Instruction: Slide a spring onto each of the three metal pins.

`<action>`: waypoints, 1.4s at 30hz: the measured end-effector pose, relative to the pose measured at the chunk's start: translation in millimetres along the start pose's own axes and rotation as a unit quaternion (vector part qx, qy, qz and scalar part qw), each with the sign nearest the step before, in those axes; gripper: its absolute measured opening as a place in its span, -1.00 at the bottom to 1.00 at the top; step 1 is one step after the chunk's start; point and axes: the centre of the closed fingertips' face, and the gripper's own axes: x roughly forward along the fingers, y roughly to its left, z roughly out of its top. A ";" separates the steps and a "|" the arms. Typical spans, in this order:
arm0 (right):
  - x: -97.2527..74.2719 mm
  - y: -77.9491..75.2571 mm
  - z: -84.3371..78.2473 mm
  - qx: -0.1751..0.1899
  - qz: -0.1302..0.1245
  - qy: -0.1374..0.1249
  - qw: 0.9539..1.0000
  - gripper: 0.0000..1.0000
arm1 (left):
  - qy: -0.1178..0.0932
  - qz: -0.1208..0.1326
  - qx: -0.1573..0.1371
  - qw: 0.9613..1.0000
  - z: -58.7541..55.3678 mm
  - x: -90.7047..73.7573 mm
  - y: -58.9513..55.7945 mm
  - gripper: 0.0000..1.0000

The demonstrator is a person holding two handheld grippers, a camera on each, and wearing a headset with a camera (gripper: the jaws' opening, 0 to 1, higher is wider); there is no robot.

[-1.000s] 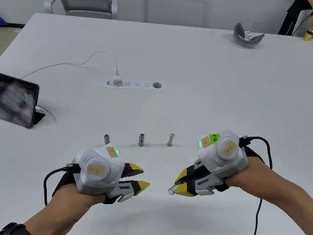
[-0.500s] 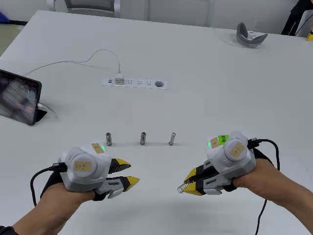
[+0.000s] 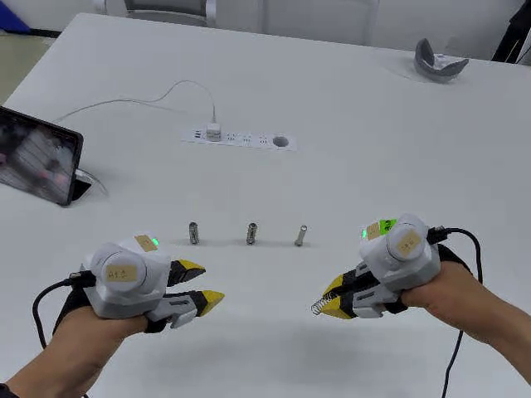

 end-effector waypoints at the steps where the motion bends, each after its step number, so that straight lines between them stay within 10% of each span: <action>1: 0.1 -1.8 0.0 0.000 -0.001 0.000 1.000 -0.75 | -0.001 0.002 -0.002 1.000 0.0 -0.6 1.3 -0.36; 42: 12.8 -93.5 15.3 0.029 -0.036 0.009 0.999 -0.75 | -0.015 0.084 -0.087 0.992 -14.7 -32.9 45.6 0.16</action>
